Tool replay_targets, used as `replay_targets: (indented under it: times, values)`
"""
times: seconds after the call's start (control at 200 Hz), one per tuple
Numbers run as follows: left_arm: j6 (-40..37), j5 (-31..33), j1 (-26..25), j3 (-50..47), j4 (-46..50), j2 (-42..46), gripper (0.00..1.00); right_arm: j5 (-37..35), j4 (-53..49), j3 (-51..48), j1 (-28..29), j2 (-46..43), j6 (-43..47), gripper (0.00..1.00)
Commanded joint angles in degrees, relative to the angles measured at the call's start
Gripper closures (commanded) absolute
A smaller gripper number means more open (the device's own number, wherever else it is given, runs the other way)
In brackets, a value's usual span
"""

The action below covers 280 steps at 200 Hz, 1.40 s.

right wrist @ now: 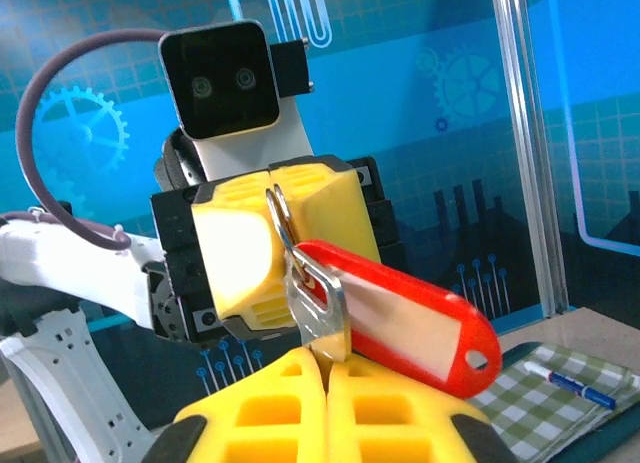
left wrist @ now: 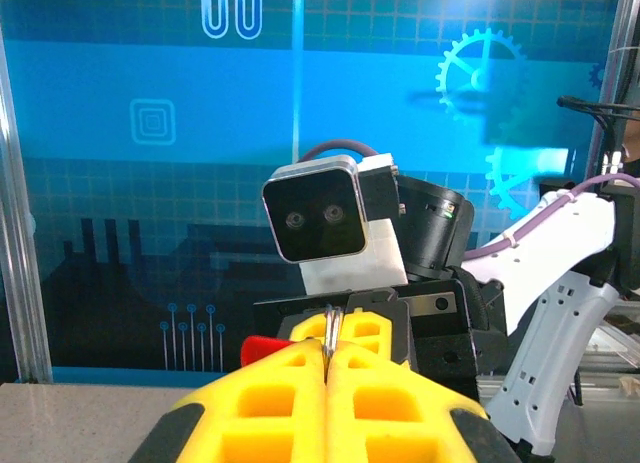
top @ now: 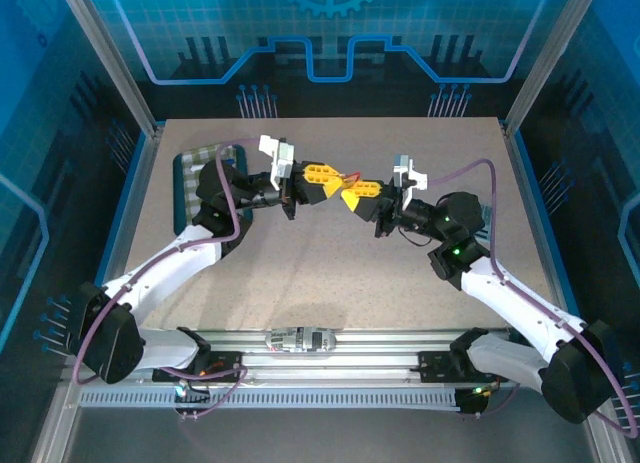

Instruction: Remove the keys from the keyring

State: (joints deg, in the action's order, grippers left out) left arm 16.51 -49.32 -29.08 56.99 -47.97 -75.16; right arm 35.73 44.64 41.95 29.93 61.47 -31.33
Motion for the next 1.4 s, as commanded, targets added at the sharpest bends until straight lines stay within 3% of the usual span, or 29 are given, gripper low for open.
replay_targets:
  times: [0.0,0.1,0.2,0.36,0.661,0.816,1.116,1.271,1.396]
  values:
    - [-1.03,-0.73,-0.16,-1.34,0.28,0.89,1.00,0.08,3.40,0.06,-0.21,-0.71,-0.67,0.95]
    - [-2.21,-0.26,-0.14,-1.60,1.26,1.32,1.00,-0.92,2.47,0.27,-0.18,-1.18,-0.75,0.93]
    - [-3.01,0.19,-0.18,-1.65,1.74,1.58,1.00,-1.48,0.42,1.27,-0.17,-1.44,-0.42,1.00]
    - [-4.31,2.52,-0.23,-2.86,0.95,2.59,1.00,-2.97,-3.89,1.90,-0.08,-2.34,3.01,1.00]
    - [-5.11,3.77,-0.27,-4.78,-1.55,3.70,1.00,-14.63,-16.61,1.63,4.99,-8.93,24.00,1.00]
    - [-4.74,3.88,-0.27,-5.09,-2.88,3.61,1.00,-19.31,-17.74,0.42,7.81,-11.06,32.39,1.00]
    - [-2.55,4.41,-0.27,-5.35,-5.53,3.26,1.00,-26.15,-18.76,-1.14,11.60,-13.54,41.64,1.00]
    - [-4.38,4.33,-0.52,-4.24,-1.20,3.81,1.00,-28.83,-21.31,-0.18,13.26,-13.66,45.19,1.00]
    - [-11.14,5.27,-1.41,-3.09,6.96,5.57,1.00,-30.78,-25.07,1.76,14.23,-13.40,47.91,1.00]
